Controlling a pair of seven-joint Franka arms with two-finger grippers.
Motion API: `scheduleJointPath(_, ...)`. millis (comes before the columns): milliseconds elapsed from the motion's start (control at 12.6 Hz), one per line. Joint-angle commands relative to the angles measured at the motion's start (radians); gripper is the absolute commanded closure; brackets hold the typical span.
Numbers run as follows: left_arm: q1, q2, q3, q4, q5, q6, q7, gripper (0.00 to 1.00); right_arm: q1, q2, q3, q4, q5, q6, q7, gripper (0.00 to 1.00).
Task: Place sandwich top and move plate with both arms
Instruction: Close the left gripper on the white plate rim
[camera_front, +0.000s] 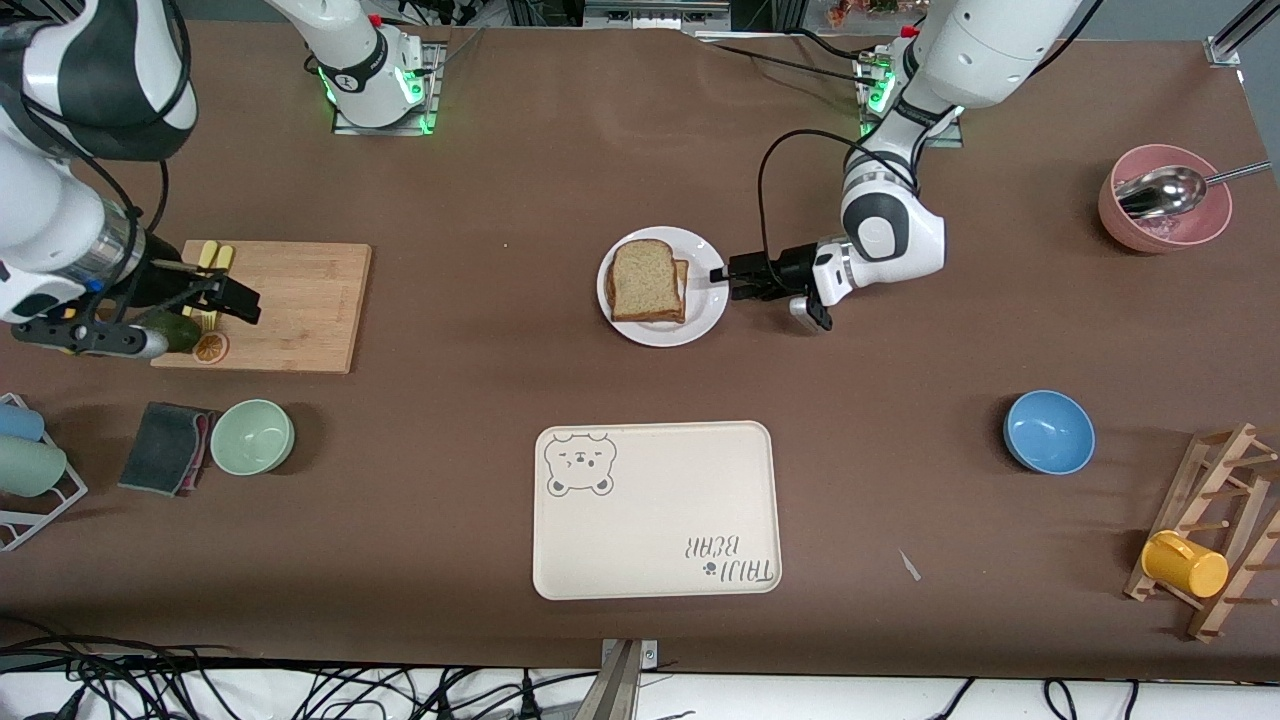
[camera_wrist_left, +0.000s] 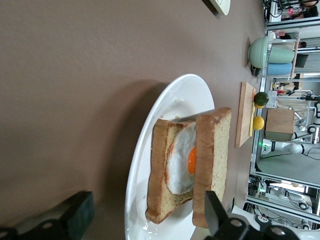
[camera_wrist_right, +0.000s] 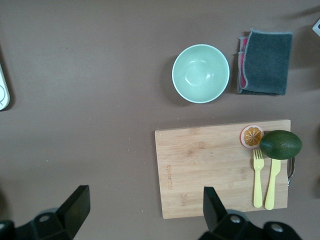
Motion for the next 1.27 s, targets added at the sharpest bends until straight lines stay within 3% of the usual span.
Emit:
scheduleJointPath(0, -0.027, 0.015, 0.003, -0.001, -0.071, 0.012, 0.070, 0.17, -0.053, -0.076, 0.028, -0.046, 0.018, -0.018, -0.044, 0.00)
scheduleJointPath(237, -0.028, 0.022, 0.003, 0.000, -0.071, 0.017, 0.072, 0.56, -0.076, -0.093, 0.040, -0.032, 0.018, -0.067, -0.058, 0.00)
scheduleJointPath(396, -0.025, 0.028, 0.005, -0.001, -0.071, 0.015, 0.110, 0.72, -0.082, -0.097, 0.040, -0.028, 0.023, -0.067, -0.046, 0.00)
scheduleJointPath(949, -0.013, 0.048, 0.005, 0.000, -0.072, 0.014, 0.139, 1.00, -0.079, -0.099, 0.039, 0.008, 0.024, -0.115, -0.029, 0.00)
scheduleJointPath(1187, 0.002, 0.045, 0.003, 0.000, -0.072, 0.006, 0.138, 1.00, -0.076, -0.100, 0.048, 0.014, 0.055, -0.115, 0.072, 0.00)
